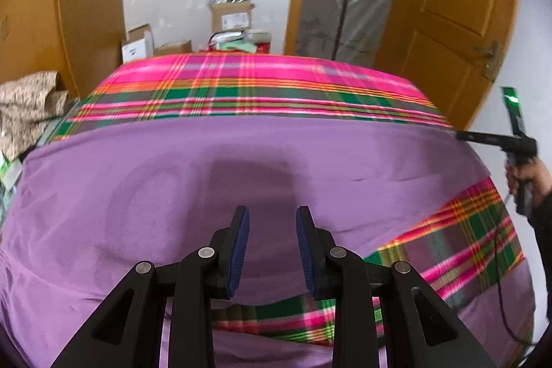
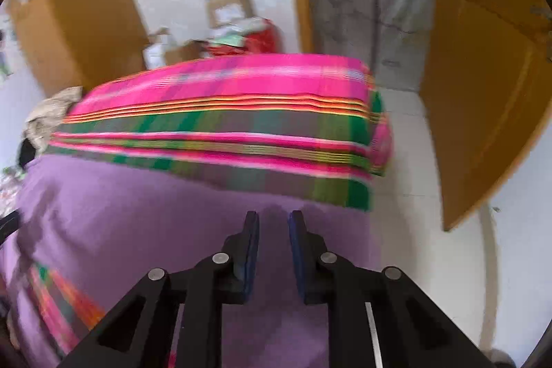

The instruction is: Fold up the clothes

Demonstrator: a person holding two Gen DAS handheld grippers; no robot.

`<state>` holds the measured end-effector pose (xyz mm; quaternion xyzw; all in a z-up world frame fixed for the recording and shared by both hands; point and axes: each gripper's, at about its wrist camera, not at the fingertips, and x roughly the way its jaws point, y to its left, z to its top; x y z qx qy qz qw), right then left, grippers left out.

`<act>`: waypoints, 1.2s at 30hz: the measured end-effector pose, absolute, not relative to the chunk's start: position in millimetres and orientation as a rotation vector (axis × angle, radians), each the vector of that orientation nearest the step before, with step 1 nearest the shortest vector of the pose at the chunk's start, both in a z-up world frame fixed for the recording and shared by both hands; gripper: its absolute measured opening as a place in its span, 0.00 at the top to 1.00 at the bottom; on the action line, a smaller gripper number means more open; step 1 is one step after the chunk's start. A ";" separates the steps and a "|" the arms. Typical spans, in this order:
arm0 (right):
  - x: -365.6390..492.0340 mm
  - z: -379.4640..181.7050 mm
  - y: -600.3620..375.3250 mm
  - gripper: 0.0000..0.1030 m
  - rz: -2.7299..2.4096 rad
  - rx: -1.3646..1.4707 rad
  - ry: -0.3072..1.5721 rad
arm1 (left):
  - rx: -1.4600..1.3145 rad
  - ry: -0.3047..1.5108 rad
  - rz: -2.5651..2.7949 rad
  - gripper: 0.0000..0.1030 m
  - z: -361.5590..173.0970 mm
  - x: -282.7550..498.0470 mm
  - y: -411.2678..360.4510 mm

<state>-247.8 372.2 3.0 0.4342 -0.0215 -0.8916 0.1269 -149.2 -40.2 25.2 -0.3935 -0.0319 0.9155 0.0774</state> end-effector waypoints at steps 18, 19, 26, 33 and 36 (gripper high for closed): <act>-171.8 15.6 272.2 0.82 -2.400 1.187 0.161 | -1.264 -0.033 2.606 0.72 -9.2 -135.5 -24.5; -172.6 15.5 260.2 0.82 -2.379 1.179 0.162 | -1.266 -0.041 2.605 0.72 -9.0 -135.2 -24.8; -195.4 -11.6 218.2 0.86 -2.314 1.307 0.195 | -1.249 -0.058 2.597 0.72 -1.9 -120.9 -33.8; -173.1 3.0 239.1 0.87 -2.409 1.314 0.208 | -1.174 -0.125 2.650 0.72 15.9 -100.5 -60.2; -140.8 29.0 248.8 0.87 -2.453 1.214 0.170 | -1.138 -0.173 2.706 0.72 25.4 -84.3 -82.8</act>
